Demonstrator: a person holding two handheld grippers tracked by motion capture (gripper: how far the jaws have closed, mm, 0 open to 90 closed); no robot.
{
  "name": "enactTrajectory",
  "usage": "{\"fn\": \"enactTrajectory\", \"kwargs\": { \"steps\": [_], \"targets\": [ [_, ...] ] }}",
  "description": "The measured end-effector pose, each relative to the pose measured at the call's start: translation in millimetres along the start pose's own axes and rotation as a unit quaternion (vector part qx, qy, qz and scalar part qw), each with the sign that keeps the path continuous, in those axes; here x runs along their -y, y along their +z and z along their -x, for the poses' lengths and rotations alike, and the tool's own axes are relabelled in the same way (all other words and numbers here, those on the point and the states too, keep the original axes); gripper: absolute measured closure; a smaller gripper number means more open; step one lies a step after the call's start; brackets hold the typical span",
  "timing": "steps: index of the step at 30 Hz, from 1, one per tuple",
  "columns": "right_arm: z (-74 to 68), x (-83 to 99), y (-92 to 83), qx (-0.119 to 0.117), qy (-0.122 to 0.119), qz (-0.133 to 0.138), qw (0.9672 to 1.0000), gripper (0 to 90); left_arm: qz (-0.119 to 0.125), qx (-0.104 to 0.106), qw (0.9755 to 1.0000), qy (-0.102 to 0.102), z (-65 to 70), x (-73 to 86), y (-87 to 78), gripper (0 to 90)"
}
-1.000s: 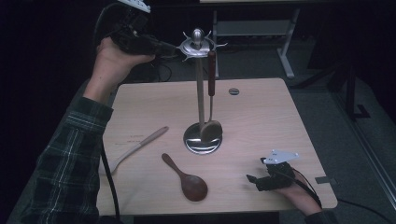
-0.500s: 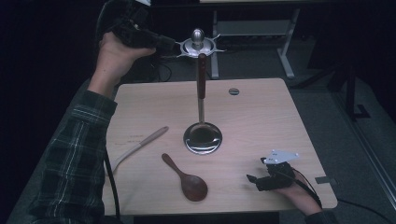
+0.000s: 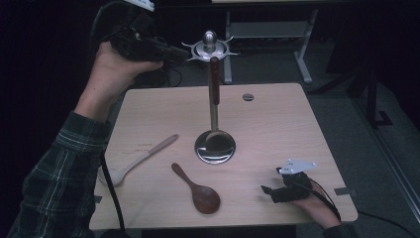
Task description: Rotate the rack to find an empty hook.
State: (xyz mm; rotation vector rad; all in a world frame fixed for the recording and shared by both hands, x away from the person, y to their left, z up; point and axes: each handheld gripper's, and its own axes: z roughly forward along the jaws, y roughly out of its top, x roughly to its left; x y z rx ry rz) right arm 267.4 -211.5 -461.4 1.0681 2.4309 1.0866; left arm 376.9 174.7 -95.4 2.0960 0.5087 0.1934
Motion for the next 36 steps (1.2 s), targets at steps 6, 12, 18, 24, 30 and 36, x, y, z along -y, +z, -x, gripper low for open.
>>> {"fn": "enactTrajectory", "kwargs": {
  "steps": [6,12,18,24,30,36],
  "targets": [
    [0.2,0.1,0.0,0.000,0.001,-0.001,1.0000,14.0,-0.017,-0.014,0.9997,0.004,0.1,4.8,12.2,89.9],
    [0.3,0.2,0.0,0.001,0.003,-0.001,1.0000,14.0,-0.017,-0.024,0.9996,0.002,-3.8,7.8,11.9,89.9],
    [0.4,0.2,0.5,0.001,-0.002,0.000,1.0000,14.0,-0.009,-0.040,0.9991,-0.010,-13.4,9.9,8.6,90.0],
    [0.4,0.3,0.9,0.001,0.000,-0.002,1.0000,14.1,-0.004,-0.053,0.9984,-0.018,-25.4,9.8,9.5,90.0],
    [0.7,0.4,0.8,0.000,0.001,-0.003,1.0000,14.1,-0.005,-0.068,0.9975,-0.021,-36.3,6.4,14.5,90.0],
    [0.9,0.6,0.8,0.000,-0.001,-0.004,1.0000,14.1,0.001,-0.073,0.9969,-0.029,-47.8,2.3,19.6,90.0]
  ]
}}
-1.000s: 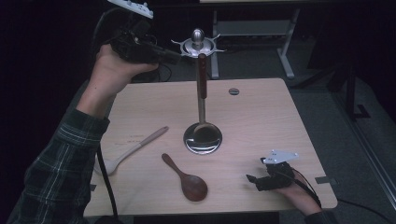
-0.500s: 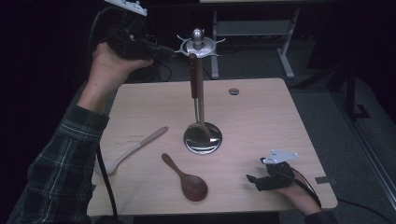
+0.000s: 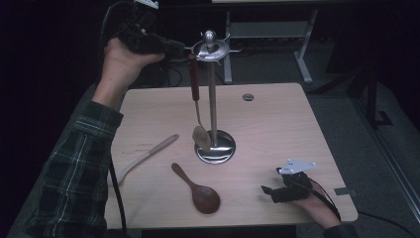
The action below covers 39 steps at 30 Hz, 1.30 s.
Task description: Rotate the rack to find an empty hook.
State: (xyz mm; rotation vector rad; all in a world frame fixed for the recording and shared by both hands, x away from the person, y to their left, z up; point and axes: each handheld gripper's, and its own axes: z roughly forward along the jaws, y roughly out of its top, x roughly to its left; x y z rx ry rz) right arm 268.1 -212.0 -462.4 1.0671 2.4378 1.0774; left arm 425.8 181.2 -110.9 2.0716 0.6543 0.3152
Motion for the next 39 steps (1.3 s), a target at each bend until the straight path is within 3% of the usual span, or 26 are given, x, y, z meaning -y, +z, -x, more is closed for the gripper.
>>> {"fn": "enactTrajectory", "kwargs": {
  "steps": [8,16,20,24,31,39],
  "targets": [
    [0.2,0.3,-0.2,0.000,0.004,0.000,1.0000,14.1,0.003,-0.001,1.0000,-0.003,-1.4,-1.4,1.2,90.0],
    [-0.5,-0.1,0.8,0.000,0.003,0.000,1.0000,14.0,0.016,0.024,0.9996,0.001,21.6,7.2,-25.2,90.0],
    [-0.4,-0.4,1.2,0.000,0.002,-0.001,1.0000,14.0,0.019,0.044,0.9988,0.005,32.0,11.1,-29.2,89.9],
    [-0.7,-0.3,1.4,0.000,0.002,-0.001,1.0000,14.0,0.016,0.062,0.9978,0.014,41.6,12.9,-24.3,89.9],
    [-0.4,-0.2,1.0,0.000,0.003,0.000,1.0000,14.0,0.005,0.073,0.9972,0.019,46.3,12.4,-8.5,90.0],
    [-0.2,-0.1,1.0,0.000,0.003,0.000,1.0000,14.1,0.001,0.062,0.9978,0.023,45.9,11.7,-4.9,90.0]
  ]
}}
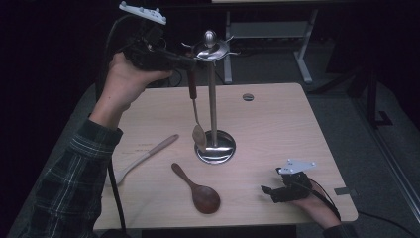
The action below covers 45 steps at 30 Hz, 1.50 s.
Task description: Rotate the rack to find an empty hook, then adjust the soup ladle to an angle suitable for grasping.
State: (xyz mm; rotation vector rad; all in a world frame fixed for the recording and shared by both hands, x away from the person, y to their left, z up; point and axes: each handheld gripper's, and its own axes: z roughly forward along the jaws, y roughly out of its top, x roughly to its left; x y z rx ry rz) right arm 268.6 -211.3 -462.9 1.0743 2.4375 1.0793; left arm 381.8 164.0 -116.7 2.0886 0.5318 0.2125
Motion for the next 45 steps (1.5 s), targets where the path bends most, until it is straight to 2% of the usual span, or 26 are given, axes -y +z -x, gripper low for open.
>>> {"fn": "enactTrajectory", "kwargs": {
  "steps": [12,15,21,24,25,26,31,32,37,38,39,40,41,42,45],
  "targets": [
    [-0.1,0.0,0.1,0.000,-0.001,-0.001,1.0000,14.1,0.003,-0.033,0.9993,-0.014,-15.0,4.8,-4.7,90.0],
    [-0.1,0.1,0.1,-0.001,-0.001,-0.001,1.0000,14.0,0.008,-0.028,0.9994,-0.017,-16.7,7.5,-6.7,90.0],
    [-0.2,0.1,0.5,-0.001,-0.001,-0.002,1.0000,14.0,0.005,-0.022,0.9997,-0.011,-10.7,16.7,-8.6,89.9],
    [-0.4,0.3,0.5,0.000,-0.002,-0.002,1.0000,14.0,-0.001,-0.019,0.9997,-0.017,-10.8,30.7,-9.0,89.9],
    [-0.4,0.3,0.5,0.000,-0.002,-0.002,1.0000,14.0,-0.001,-0.019,0.9997,-0.017,-10.8,30.7,-9.0,89.9],
    [-0.5,0.4,0.6,0.000,-0.004,-0.003,1.0000,14.0,-0.003,-0.019,0.9996,-0.021,-10.7,38.6,-9.0,89.9],
    [-0.6,0.1,0.9,0.000,-0.004,-0.003,1.0000,14.0,-0.015,-0.027,0.9993,-0.021,-10.3,54.2,-8.7,89.8],
    [-0.3,0.1,1.5,0.000,-0.002,-0.004,1.0000,14.0,-0.022,-0.029,0.9991,-0.024,-10.1,63.9,-7.8,89.8],
    [-0.3,0.0,2.0,0.000,-0.003,-0.005,1.0000,14.0,-0.034,-0.031,0.9986,-0.027,-9.5,79.7,-6.0,89.8],
    [-0.5,0.2,1.9,0.000,-0.004,-0.005,1.0000,14.0,-0.039,-0.033,0.9983,-0.027,-8.9,87.4,-5.1,89.8],
    [-0.5,0.2,1.9,0.000,-0.004,-0.005,1.0000,14.0,-0.039,-0.033,0.9983,-0.027,-8.9,87.4,-5.1,89.8],
    [-0.5,0.2,1.6,0.000,-0.005,-0.006,1.0000,14.0,-0.043,-0.037,0.9980,-0.027,-8.3,95.2,-4.0,89.8],
    [-0.5,0.2,1.6,0.000,-0.005,-0.006,1.0000,14.0,-0.043,-0.037,0.9980,-0.027,-8.3,95.2,-4.0,89.8],
    [-0.4,0.2,1.8,0.000,-0.005,-0.006,1.0000,14.1,-0.050,-0.044,0.9974,-0.027,-8.2,104.1,-2.5,89.9],
    [-0.4,0.2,2.0,0.000,-0.004,-0.006,1.0000,14.0,-0.055,-0.044,0.9971,-0.030,-9.3,111.6,-0.2,89.9]
  ]
}}
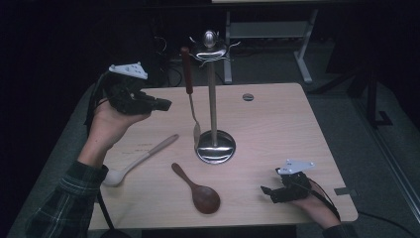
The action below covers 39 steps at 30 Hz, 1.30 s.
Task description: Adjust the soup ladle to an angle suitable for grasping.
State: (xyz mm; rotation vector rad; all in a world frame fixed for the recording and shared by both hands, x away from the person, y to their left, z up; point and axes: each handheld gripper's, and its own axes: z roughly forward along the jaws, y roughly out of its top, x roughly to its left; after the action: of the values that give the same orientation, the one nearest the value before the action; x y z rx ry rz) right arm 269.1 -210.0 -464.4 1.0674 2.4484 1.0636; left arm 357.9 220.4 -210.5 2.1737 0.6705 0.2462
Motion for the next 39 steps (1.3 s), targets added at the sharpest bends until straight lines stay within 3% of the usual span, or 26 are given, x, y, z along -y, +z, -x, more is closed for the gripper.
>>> {"fn": "enactTrajectory", "kwargs": {
  "steps": [8,12,14,17,18,20,24,25,28,29,33,38,39],
  "targets": [
    [0.3,0.1,0.4,0.001,-0.001,-0.002,1.0000,14.0,-0.019,-0.004,0.9995,-0.026,-16.2,37.5,29.9,89.8],
    [0.3,0.1,0.4,0.000,-0.002,-0.003,1.0000,14.1,-0.047,-0.016,0.9982,-0.033,-29.5,60.0,53.6,89.8],
    [0.2,0.2,0.3,0.000,-0.002,-0.003,1.0000,14.0,-0.050,-0.018,0.9978,-0.039,-31.8,64.5,58.5,89.8],
    [0.1,0.3,-0.1,0.000,-0.002,-0.003,1.0000,14.0,-0.076,-0.028,0.9957,-0.045,-42.5,83.1,79.3,89.8],
    [0.1,0.2,-0.1,0.000,-0.003,-0.002,1.0000,14.1,-0.076,-0.028,0.9957,-0.045,-42.5,83.1,79.3,89.8],
    [0.1,0.1,-0.1,0.000,-0.003,-0.001,1.0000,14.1,-0.088,-0.038,0.9935,-0.060,-48.2,94.7,93.1,89.8],
    [0.2,0.0,-0.1,0.000,-0.003,-0.001,1.0000,14.1,-0.107,-0.047,0.9915,-0.057,-56.0,106.7,107.3,89.8],
    [0.2,0.0,-0.2,0.000,-0.003,-0.001,1.0000,14.0,-0.121,-0.052,0.9898,-0.053,-60.8,113.7,116.2,89.8],
    [0.1,0.0,-0.1,0.000,-0.004,-0.001,1.0000,14.1,-0.130,-0.056,0.9882,-0.058,-65.2,121.8,126.1,89.9],
    [0.0,0.0,-0.2,-0.001,-0.003,-0.001,1.0000,14.0,-0.138,-0.058,0.9866,-0.065,-68.2,128.1,133.8,89.9],
    [-0.1,-0.1,-0.2,-0.001,-0.003,-0.001,1.0000,14.1,-0.145,-0.059,0.9851,-0.072,-72.0,135.8,143.2,89.9],
    [-0.1,-0.1,-0.1,-0.001,-0.003,-0.001,1.0000,14.0,-0.169,-0.072,0.9794,-0.083,-80.0,150.0,159.7,89.9],
    [-0.1,-0.1,-0.1,-0.001,-0.003,-0.001,1.0000,14.0,-0.169,-0.072,0.9794,-0.083,-80.0,150.0,159.7,89.9]
  ]
}}
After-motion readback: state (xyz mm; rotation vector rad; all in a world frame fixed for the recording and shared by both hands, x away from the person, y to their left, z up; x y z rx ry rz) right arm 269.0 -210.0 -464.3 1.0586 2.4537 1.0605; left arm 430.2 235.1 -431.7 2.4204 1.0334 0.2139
